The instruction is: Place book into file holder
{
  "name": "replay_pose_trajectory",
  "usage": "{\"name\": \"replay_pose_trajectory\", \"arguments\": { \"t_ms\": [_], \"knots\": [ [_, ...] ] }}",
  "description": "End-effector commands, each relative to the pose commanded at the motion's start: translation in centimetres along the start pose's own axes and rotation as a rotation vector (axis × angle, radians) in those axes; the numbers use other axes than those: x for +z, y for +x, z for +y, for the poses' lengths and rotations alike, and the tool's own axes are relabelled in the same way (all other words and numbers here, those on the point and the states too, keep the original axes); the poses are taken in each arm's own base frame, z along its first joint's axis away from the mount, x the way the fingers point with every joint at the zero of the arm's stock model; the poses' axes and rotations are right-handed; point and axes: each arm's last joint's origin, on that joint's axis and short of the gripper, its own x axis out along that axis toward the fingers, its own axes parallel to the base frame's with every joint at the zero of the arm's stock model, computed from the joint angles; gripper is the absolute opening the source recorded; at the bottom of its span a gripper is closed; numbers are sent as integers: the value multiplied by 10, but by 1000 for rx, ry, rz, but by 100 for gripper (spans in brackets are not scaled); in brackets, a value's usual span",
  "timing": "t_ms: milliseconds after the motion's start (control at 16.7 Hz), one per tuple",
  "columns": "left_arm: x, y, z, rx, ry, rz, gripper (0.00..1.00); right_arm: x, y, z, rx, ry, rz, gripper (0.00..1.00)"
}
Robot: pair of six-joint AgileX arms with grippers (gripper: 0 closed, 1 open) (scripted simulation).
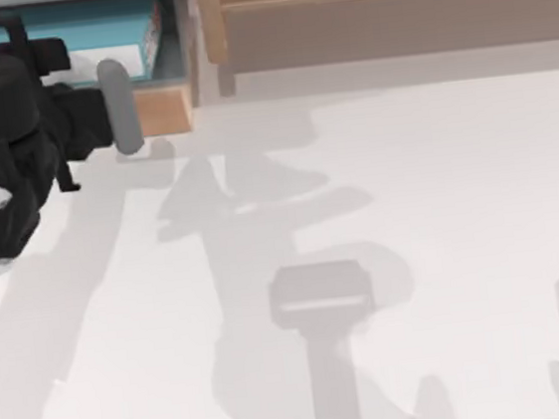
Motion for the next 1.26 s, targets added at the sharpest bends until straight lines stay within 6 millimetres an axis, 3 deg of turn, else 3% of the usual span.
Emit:
{"name": "replay_pose_trajectory", "arguments": {
  "t_ms": [120,900,1260],
  "knots": [
    [0,0,0,0,0,0,0,0,0,0,0,0,0,100],
    [0,0,0,0,0,0,98,0,0,0,0,0,0,100],
    [0,0,0,0,0,0,100,0,0,0,0,0,0,100]
  ]
}}
